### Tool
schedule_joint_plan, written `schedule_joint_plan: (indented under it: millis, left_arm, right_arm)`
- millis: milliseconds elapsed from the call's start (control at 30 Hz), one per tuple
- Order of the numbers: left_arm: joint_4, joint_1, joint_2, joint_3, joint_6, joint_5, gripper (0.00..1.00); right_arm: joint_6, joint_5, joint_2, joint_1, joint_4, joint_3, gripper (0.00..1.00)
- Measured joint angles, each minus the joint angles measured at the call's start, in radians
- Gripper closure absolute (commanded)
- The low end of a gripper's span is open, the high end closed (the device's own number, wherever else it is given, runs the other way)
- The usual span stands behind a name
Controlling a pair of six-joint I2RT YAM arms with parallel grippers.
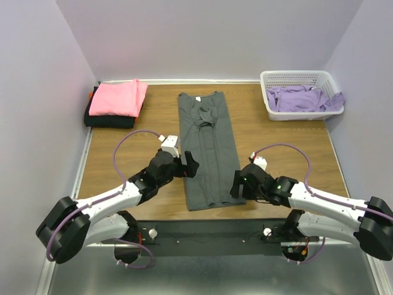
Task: Fold and stack the t-shirts
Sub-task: Fold the tshirt
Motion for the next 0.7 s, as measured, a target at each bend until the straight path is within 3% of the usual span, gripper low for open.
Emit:
schedule_joint_plan:
  millis: [400, 633, 700]
  left_arm:
    - [-0.172, -0.118, -0.061, -0.036, -0.193, -0.122, 0.02]
    - [-0.251, -0.249, -0.067, -0.042, -0.296, -0.162, 0.02]
    - [-0.288, -0.287, -0.072, -0.042, -0.323, -0.172, 0.02]
  right_arm:
    - [0.019, -0.007, 0.009, 0.000, -0.002, -0.032, 0.40]
    - [0.018, -0.030, 0.021, 0.000, 0.015, -0.049, 0.57]
    - [0.017, -0.035, 0.022, 0.000, 0.026, -0.054, 0.67]
